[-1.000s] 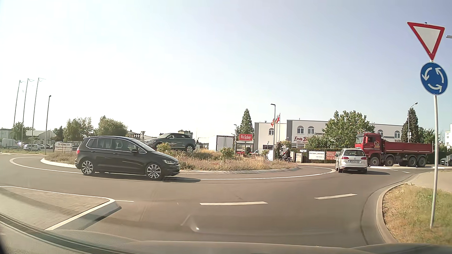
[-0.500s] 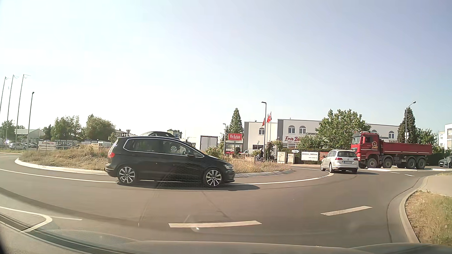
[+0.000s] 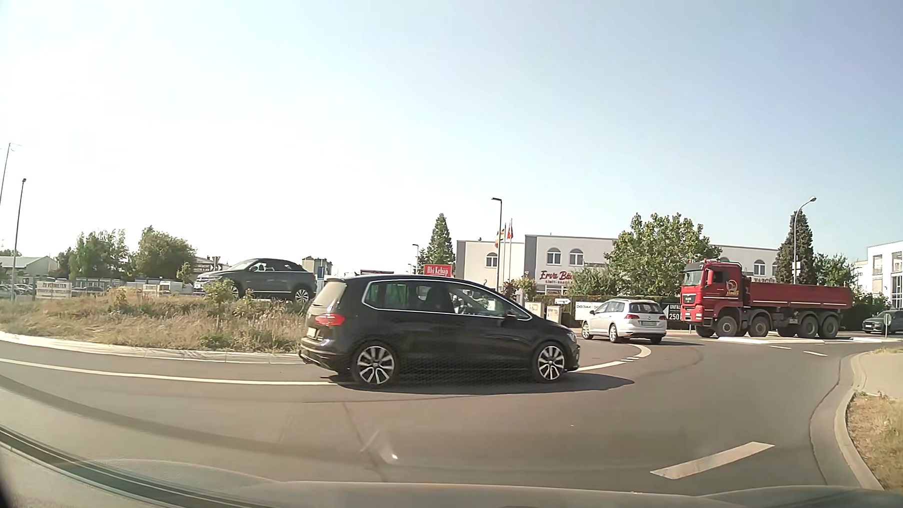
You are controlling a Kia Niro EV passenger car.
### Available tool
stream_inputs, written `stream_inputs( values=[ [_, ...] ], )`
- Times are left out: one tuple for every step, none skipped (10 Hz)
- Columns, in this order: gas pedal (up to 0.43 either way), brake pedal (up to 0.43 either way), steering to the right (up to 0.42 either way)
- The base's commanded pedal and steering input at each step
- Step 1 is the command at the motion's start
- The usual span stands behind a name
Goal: Follow the waypoints while adhering to traffic rules and regulations
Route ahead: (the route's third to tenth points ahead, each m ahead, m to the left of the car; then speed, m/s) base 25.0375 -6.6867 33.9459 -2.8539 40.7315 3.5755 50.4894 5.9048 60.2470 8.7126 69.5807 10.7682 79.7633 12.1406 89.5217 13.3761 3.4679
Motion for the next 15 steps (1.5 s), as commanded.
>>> stream_inputs(
  values=[
    [0.177,0.03,0.198],
    [0.22,0.03,0.215],
    [0.228,0.03,0.231],
    [0.24,0.03,0.243],
    [0.24,0.03,0.256],
    [0.248,0.03,0.266],
    [0.248,0.03,0.275],
    [0.26,0.03,0.285],
    [0.26,0.03,0.291],
    [0.26,0.03,0.292],
    [0.26,0.03,0.292],
    [0.26,0.03,0.291],
    [0.26,0.03,0.287],
    [0.26,0.03,0.283],
    [0.248,0.03,0.274]
  ],
)
